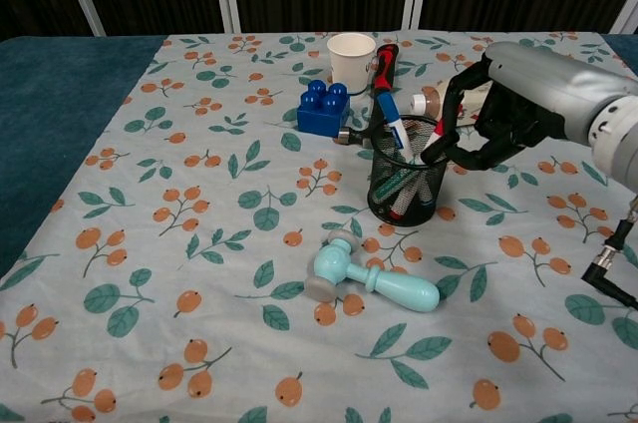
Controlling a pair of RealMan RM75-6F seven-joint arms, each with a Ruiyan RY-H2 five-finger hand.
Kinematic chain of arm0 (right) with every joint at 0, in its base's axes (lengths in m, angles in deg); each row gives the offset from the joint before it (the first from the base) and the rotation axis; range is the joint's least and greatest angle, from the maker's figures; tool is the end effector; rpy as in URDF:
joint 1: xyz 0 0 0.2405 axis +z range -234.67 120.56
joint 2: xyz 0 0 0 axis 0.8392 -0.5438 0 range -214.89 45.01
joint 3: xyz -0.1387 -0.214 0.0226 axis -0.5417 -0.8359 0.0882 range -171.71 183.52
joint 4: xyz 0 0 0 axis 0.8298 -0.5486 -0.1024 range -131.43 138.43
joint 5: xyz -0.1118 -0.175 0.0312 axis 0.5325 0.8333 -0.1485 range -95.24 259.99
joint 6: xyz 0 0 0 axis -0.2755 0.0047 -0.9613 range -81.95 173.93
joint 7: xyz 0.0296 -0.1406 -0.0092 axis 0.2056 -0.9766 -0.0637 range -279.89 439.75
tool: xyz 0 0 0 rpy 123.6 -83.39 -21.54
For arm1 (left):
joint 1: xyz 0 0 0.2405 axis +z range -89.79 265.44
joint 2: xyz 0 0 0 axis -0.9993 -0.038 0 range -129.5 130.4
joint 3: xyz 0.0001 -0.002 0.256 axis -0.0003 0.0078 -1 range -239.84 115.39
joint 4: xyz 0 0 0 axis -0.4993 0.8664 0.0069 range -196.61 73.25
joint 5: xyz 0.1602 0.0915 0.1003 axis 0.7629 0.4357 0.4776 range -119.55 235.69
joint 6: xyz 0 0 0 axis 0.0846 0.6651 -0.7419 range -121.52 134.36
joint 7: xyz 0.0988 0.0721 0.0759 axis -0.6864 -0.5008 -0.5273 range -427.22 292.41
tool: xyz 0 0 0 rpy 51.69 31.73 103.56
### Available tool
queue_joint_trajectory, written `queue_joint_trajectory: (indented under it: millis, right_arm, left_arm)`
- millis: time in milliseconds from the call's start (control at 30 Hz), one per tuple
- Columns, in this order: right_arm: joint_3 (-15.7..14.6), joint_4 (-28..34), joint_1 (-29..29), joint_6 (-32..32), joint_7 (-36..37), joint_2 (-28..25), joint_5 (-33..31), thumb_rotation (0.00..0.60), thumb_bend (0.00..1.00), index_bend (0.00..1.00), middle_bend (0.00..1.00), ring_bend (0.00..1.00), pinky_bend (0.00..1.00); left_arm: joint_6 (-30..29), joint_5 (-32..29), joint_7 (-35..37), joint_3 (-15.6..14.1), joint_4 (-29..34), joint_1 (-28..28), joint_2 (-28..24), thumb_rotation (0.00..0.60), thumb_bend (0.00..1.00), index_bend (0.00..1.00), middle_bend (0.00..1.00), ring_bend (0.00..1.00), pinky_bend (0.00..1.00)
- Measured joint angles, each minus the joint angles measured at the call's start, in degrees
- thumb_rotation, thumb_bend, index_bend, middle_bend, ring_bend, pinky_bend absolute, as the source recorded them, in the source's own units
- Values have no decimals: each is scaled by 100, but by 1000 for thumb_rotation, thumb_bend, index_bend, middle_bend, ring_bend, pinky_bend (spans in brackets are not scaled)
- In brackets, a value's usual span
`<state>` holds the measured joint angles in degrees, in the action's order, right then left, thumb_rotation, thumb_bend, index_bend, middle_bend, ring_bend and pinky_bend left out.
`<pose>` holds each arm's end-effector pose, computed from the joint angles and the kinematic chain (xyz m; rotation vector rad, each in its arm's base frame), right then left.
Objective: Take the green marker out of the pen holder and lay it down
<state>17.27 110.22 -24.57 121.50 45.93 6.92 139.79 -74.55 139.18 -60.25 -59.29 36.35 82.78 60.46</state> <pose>-0.1215 -0.2740 0.0033 1.5732 -1.1323 1.0333 -0.3107 0.1803 0.1675 -1.2945 -1.1039 -0.9426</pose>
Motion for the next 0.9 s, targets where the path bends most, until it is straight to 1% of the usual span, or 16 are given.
queue_joint_trajectory:
  millis: [133, 267, 367, 500, 600, 733, 900]
  right_arm:
    - [62, 222, -21, 71, 30, -128, 90, 600, 469, 618, 1000, 1000, 1000]
    - [168, 589, -54, 175, 61, -363, 211, 600, 469, 619, 1000, 1000, 1000]
    - [260, 914, -93, 274, 80, -621, 337, 600, 468, 619, 1000, 1000, 1000]
    - [431, 1377, -205, 454, 168, -1118, 502, 600, 468, 619, 1000, 1000, 1000]
    - [550, 1555, -323, 547, 308, -1513, 536, 600, 469, 619, 1000, 1000, 1000]
    - [643, 1528, -487, 571, 593, -1900, 377, 600, 468, 619, 1000, 1000, 1000]
    - [616, 1126, -613, 456, 941, -1989, 31, 600, 468, 618, 1000, 1000, 1000]
  left_arm:
    - [-8, 9, -27, -3, 3, 1, 6, 600, 0, 0, 0, 0, 0]
    - [-18, 14, -40, -4, 9, 4, 8, 600, 0, 0, 0, 0, 0]
    - [-27, 16, -48, -3, 11, 6, 14, 600, 0, 0, 0, 0, 0]
    - [-43, 27, -67, -2, 11, 8, 21, 600, 0, 0, 0, 0, 0]
    - [-56, 37, -70, -2, 9, 12, 28, 600, 0, 0, 0, 0, 0]
    - [-49, 31, -81, -2, 17, 9, 29, 600, 0, 0, 0, 0, 0]
    - [-47, 26, -125, 3, 29, 2, 41, 600, 0, 0, 0, 0, 0]
